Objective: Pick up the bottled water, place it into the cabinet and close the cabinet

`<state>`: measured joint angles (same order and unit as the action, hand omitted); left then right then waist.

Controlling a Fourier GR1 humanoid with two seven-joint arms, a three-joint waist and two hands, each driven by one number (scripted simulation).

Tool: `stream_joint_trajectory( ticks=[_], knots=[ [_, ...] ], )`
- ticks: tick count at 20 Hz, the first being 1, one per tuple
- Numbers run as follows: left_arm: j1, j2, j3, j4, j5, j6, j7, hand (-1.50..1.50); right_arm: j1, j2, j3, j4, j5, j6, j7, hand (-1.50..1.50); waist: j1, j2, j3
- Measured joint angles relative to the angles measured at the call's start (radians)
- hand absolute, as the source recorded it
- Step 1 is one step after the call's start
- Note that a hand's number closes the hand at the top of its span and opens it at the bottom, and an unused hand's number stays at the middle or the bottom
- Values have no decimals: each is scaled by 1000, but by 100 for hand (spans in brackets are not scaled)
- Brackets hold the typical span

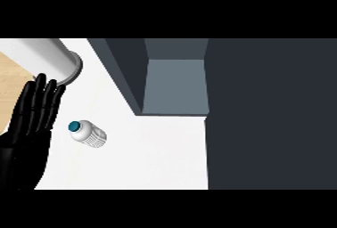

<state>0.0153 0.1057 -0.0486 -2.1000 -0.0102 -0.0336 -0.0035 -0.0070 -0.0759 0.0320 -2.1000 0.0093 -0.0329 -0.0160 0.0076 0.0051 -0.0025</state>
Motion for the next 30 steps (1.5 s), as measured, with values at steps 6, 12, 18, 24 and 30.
stream_joint_trajectory(
  ticks=[6, 12, 18, 24, 30],
  knots=[
    [55, -51, 96, -39, -132, 177, 21, -150, 86, -18, 1, -72, -2, 23, 7, -150, -6, -9, 3],
    [77, -93, 39, -101, -43, 481, 137, -150, 177, -24, 108, -168, -84, 102, 109, -150, -10, -11, 2],
    [79, -102, -134, -198, -184, 697, 274, -150, 248, -28, 175, -335, -98, 103, 233, -150, -13, -9, 3],
    [63, -104, -260, -251, -354, 807, 421, -150, 229, -8, 241, -378, -54, 66, 323, -150, -11, -8, 3],
    [34, -103, -331, -233, -456, 856, 551, -150, 213, 2, 300, -392, -38, 28, 371, -150, -11, -9, 3]
  ],
)
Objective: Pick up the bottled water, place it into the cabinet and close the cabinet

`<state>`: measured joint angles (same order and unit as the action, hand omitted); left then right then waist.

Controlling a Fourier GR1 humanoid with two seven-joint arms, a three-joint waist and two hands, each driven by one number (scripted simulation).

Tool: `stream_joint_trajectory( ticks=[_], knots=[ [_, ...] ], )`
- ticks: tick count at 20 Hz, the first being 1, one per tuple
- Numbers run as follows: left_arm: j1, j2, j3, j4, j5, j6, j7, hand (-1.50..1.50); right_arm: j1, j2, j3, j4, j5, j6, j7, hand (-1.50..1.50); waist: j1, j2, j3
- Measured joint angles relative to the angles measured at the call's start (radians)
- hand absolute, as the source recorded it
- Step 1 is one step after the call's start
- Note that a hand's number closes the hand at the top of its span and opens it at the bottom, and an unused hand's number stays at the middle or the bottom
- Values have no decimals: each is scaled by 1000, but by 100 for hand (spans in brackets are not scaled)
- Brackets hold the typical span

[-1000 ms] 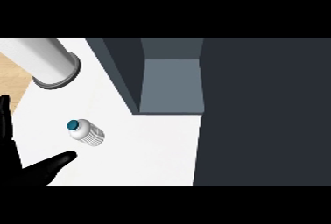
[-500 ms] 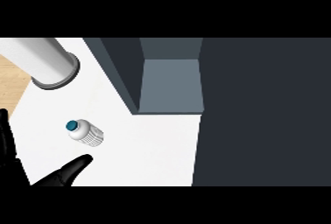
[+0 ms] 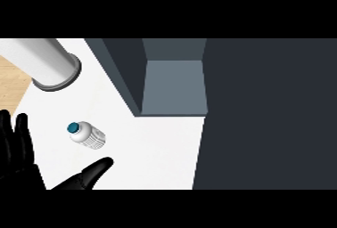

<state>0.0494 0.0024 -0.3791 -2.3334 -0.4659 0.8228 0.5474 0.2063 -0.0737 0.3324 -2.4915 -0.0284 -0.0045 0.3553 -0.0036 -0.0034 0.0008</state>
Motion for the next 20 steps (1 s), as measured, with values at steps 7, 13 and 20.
stream_joint_trajectory(
  ticks=[7, 13, 20],
  knots=[
    [-5, 0, -20, 7, -66, 6, 56, -150, -42, -4, 12, -5, 8, -39, 50, -150, 1, 0, 0],
    [-13, -1, -24, 20, -107, 25, 63, -150, -39, -12, 25, -6, 13, -53, 46, -150, -1, 1, -1],
    [-32, 10, 52, 22, -112, -1, 89, -150, -91, -23, 27, -13, 18, -87, 112, -150, -1, 1, -1]
  ],
)
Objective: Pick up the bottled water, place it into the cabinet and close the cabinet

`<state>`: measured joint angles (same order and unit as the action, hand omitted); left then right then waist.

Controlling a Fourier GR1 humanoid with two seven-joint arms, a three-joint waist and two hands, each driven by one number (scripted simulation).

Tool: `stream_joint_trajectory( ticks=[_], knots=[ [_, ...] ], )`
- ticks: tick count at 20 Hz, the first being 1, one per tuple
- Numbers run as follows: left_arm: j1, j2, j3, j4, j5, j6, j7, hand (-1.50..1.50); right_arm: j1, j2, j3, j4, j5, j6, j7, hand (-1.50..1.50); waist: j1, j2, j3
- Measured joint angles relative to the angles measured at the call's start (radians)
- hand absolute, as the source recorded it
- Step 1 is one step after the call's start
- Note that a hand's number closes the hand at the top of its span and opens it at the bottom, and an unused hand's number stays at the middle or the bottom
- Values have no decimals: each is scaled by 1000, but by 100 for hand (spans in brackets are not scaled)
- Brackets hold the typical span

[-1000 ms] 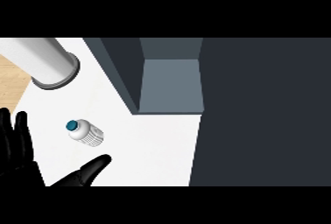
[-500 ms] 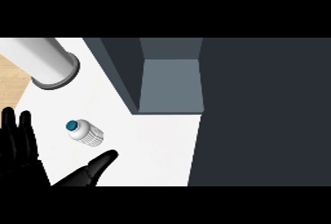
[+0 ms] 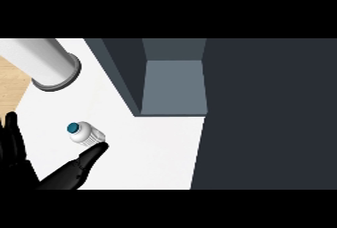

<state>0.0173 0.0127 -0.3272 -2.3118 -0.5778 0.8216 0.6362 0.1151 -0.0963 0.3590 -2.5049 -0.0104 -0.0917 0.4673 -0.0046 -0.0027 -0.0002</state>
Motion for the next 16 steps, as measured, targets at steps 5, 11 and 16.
stream_joint_trajectory(
  ticks=[5, 11, 16],
  knots=[
    [15, 26, 76, 18, 112, 5, -51, -150, -1, -8, 22, -3, 5, -17, 3, -150, -2, 0, -1],
    [48, 32, 156, 119, 281, 18, -200, -150, 9, -29, 32, -4, 9, -27, -6, -150, -5, 0, -2],
    [74, 42, 233, 206, 417, -23, -304, -150, -1, -38, 53, -3, 15, -46, -6, -150, -4, 0, -2]
  ],
)
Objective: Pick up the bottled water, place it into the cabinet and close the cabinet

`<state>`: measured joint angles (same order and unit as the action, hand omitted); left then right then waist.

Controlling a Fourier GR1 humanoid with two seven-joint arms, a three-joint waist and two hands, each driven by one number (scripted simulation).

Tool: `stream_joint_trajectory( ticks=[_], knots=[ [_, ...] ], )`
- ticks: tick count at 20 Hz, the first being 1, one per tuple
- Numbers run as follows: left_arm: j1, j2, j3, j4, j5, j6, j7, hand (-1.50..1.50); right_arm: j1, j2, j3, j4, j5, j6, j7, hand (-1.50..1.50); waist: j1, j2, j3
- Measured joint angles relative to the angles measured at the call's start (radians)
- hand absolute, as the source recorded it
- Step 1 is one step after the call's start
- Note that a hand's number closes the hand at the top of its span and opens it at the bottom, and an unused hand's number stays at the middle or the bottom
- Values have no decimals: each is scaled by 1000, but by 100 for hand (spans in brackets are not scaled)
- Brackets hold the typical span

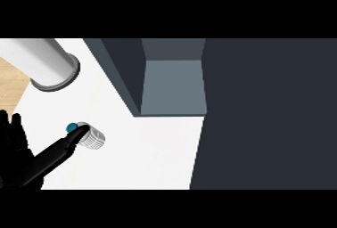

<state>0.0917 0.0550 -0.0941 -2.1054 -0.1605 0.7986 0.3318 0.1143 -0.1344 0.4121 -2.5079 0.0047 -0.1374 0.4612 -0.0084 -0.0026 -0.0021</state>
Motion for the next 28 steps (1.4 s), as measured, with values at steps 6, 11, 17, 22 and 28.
stream_joint_trajectory(
  ticks=[6, 11, 17, 22, 28],
  knots=[
    [-5, -14, 104, 182, 156, -78, -186, -150, -7, -15, -2, 3, 3, -7, 0, -150, -1, 1, 0],
    [38, -42, 153, 323, 284, -160, -372, -150, -23, -21, 26, -2, 7, -32, 25, -150, -1, 0, 0],
    [12, -52, 193, 521, 401, -221, -571, -150, -68, -37, 2, -1, 9, -43, 58, -150, -1, 1, 0],
    [-13, -54, 209, 689, 480, -254, -710, -150, -72, -48, 15, -3, 11, -50, 61, -150, -4, 0, 0],
    [-45, -54, 241, 857, 549, -294, -843, -150, -86, -49, 39, -2, 16, -72, 68, -150, -3, 1, 1]
  ],
)
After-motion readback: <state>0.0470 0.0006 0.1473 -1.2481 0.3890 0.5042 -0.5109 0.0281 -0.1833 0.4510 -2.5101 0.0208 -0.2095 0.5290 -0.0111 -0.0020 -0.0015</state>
